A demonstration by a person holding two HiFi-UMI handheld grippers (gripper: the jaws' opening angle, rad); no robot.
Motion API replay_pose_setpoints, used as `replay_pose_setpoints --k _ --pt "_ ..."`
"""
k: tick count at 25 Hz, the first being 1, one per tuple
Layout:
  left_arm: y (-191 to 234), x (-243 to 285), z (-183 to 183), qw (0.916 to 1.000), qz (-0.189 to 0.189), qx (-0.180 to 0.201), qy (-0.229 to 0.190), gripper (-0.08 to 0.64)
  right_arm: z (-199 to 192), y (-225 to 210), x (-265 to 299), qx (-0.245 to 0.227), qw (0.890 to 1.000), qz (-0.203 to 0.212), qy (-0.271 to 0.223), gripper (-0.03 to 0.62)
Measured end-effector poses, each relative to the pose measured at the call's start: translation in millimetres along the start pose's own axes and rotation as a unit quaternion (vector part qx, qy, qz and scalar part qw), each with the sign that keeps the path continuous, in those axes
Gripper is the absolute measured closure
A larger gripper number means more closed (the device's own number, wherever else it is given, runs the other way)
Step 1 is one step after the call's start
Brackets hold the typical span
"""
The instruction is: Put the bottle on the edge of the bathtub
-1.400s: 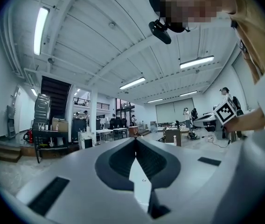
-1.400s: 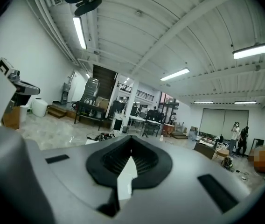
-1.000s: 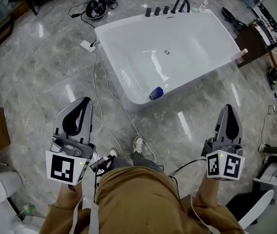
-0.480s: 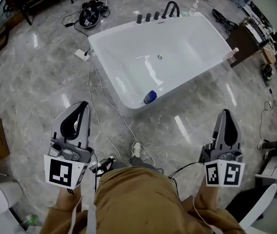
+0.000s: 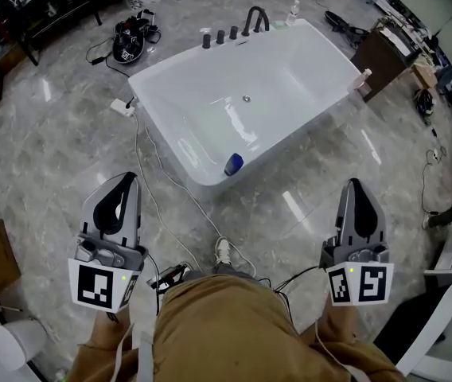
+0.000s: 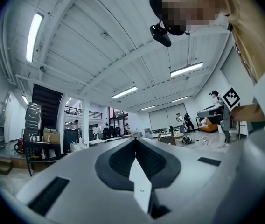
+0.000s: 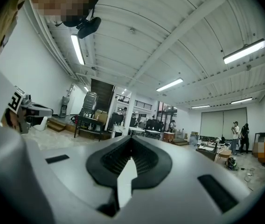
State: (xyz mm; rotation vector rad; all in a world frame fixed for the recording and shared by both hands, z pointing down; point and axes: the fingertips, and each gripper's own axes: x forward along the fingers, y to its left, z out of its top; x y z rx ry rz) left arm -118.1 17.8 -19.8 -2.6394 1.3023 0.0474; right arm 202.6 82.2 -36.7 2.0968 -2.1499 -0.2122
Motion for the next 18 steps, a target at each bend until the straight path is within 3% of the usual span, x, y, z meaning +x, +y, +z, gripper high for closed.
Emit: replay_pose_setpoints --k 18 --pt "-4.7 -3.0 2.8 0.9999 0.002 0.012 0.004 0.554 -14.1 -3.2 -11.6 0.031 0.999 -0.003 0.004 0.588"
